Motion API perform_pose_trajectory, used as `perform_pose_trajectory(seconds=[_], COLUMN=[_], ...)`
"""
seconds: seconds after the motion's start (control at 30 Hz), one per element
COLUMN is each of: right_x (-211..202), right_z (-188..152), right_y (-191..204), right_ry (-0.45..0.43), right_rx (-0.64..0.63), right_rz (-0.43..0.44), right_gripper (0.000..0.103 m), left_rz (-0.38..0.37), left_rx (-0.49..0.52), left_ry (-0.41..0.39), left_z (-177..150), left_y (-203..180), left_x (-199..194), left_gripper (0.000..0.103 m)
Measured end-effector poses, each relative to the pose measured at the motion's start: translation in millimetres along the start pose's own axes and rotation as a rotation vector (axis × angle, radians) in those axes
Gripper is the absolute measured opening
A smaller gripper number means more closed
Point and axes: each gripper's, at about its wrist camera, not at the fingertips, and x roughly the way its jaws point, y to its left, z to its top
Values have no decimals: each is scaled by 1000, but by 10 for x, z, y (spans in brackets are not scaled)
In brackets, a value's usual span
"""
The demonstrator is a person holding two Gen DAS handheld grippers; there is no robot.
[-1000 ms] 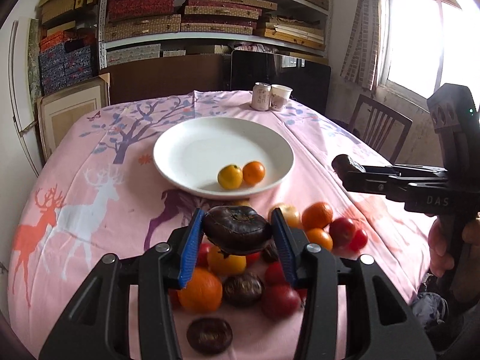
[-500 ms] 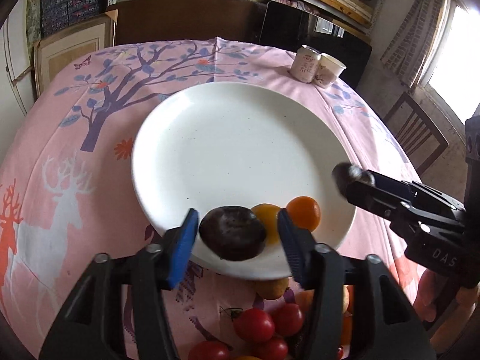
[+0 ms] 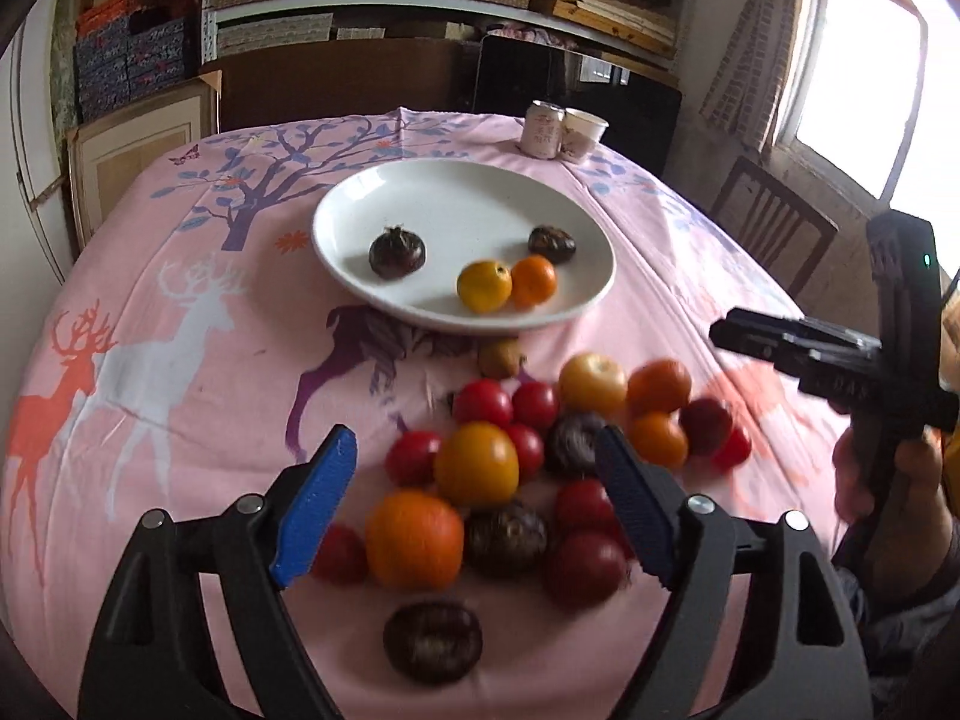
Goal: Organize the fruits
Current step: 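Lower both dark brown tomatoes onto the white plate and release, then grasp a dark brown tomato with the left tool while the right tool grasps a red tomato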
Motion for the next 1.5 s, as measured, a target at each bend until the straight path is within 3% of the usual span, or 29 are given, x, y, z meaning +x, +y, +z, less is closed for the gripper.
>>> perform_pose_trajectory(seconds=[0.17,0.37,0.47,0.5,0.53,0.57,0.73,0.83,0.9,1.23,1.5], right_x=[-205,-182,-165,-168,-175,-177,-126,-25,20,-207,-243], right_z=[-403,-613,-681,-702,-725,-742,-739,-724,-736,-636,-170], right_y=[-61,-33,7,32,58,83,134,133,126,123,167], right_ry=[1,30,50,53,57,60,69,99,101,52,5], right_rx=[20,15,-2,-18,-33,-51,-83,-77,-78,-29,-9], right_rz=[-2,-29,-45,-53,-54,-55,-61,-54,-80,40,89], right_gripper=[57,57,57,57,57,57,56,36,28,27,28], left_rz=[40,98,125,105,73,37,8,7,6,-6,-39], left_rx=[31,20,17,7,-10,-31,-15,-9,-11,-19,-43], left_ry=[58,86,68,59,54,48,2,-10,-15,-44,-88], left_z=[-562,-715,-707,-701,-694,-698,-744,-746,-743,-680,-181], left_y=[52,92,60,45,40,40,-105,-152,-162,-182,-128], left_x=[-103,104,168,148,123,92,-82,-156,-192,-294,-205], left_gripper=[79,77,61,43,40,40,40,40,40,40,40])
